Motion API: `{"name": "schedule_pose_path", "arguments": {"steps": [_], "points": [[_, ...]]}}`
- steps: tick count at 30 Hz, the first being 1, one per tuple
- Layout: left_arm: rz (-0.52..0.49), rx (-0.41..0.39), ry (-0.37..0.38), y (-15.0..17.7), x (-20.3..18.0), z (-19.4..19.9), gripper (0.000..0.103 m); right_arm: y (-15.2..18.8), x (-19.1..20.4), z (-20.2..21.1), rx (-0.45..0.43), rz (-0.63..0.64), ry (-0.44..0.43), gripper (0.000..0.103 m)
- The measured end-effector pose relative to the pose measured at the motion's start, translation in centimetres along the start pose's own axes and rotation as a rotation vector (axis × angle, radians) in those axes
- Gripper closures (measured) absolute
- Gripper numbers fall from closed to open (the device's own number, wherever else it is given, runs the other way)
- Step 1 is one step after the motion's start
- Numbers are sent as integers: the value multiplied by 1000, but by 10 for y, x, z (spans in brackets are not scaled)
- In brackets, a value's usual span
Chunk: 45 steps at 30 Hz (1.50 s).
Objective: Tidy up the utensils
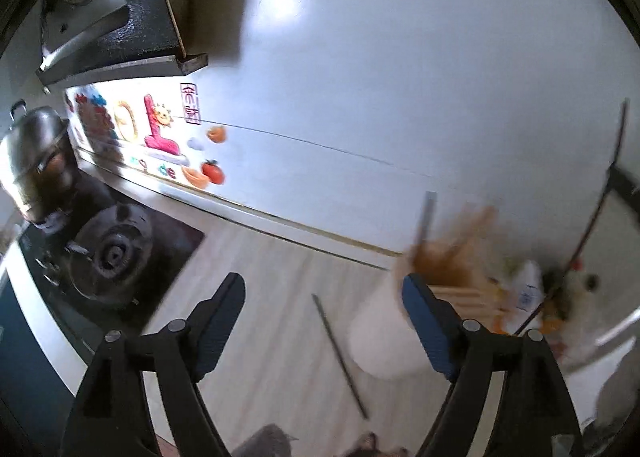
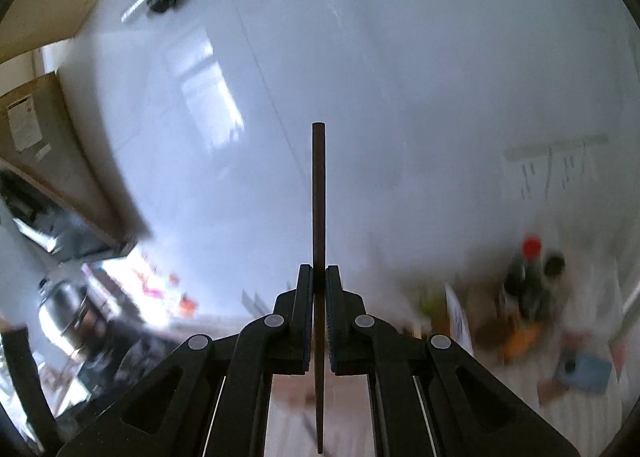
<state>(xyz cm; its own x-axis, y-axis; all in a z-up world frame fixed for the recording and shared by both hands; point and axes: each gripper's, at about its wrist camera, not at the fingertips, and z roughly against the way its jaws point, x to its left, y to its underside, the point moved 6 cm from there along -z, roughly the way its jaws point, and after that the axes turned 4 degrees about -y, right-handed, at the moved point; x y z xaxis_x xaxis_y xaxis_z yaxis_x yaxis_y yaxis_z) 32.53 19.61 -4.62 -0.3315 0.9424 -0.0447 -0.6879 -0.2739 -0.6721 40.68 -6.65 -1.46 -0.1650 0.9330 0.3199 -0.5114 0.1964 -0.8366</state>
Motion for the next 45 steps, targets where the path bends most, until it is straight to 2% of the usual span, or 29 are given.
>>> {"name": "schedule_pose_path", "arguments": {"steps": [1, 2, 5, 8, 11, 15, 18, 19, 20, 22, 24, 27, 28, 30, 33, 35, 37, 38, 40, 41, 43, 45], "points": [[-9, 8, -17, -3, 1, -6, 4, -3, 2, -8, -19, 11, 6, 97], [-15, 17, -38, -7, 3, -17, 1, -7, 5, -20, -46, 23, 5, 97], [-12, 33, -82, -15, 8, -42, 0, -12, 9, -49, -86, 52, 7, 97], [-11, 57, -87, -14, 9, -61, 0, -4, 9, -81, -114, 87, 22, 97], [-20, 81, -89, -6, 14, -72, 0, 14, 8, -103, -83, 111, 22, 97], [-24, 112, -77, 13, 28, -82, 0, 45, 2, -123, 128, 120, 6, 95], [-24, 146, -85, 37, 50, -84, 0, 57, -4, -89, 159, 67, 11, 66], [-31, 164, -88, 50, 58, -86, 0, 62, -3, -79, 165, 70, 20, 63], [-44, 185, -101, 63, 67, -90, 0, 71, 1, -68, 184, 80, 41, 62], [-82, 225, -131, 87, 81, -100, 0, 103, 10, -48, 247, 87, 17, 62], [-120, 294, -178, 117, 97, -117, 0, 151, 21, -47, 376, 112, 14, 62], [-150, 364, -182, 144, 109, -129, 0, 225, 28, -66, 543, 103, 20, 62], [-154, 364, -179, 144, 110, -127, 0, 246, 28, -72, 595, 83, 31, 63], [-165, 330, -155, 136, 106, -115, 0, 262, 24, -70, 608, 53, 80, 63], [-198, 263, -94, 115, 87, -89, 0, 251, 25, -62, 553, 20, 138, 62], [-223, 205, -42, 98, 70, -63, 0, 233, 24, -50, 519, 22, 196, 47], [-241, 150, 5, 84, 57, -40, 0, 210, 29, -35, 460, 30, 244, 12], [-244, 117, 26, 77, 51, -28, 0, 200, 31, -24, 433, 33, 254, 7], [-255, 70, 54, 68, 46, -14, 0, 183, 32, -10, 393, 41, 279, 4], [-256, 67, 58, 68, 45, -13, 0, 182, 32, -11, 413, 44, 285, 4], [-255, 103, 38, 78, 50, -27, 0, 190, 28, -16, 466, 16, 266, 4], [-251, 170, 0, 96, 60, -55, 0, 218, 25, -31, 543, -9, 215, 4]]}}
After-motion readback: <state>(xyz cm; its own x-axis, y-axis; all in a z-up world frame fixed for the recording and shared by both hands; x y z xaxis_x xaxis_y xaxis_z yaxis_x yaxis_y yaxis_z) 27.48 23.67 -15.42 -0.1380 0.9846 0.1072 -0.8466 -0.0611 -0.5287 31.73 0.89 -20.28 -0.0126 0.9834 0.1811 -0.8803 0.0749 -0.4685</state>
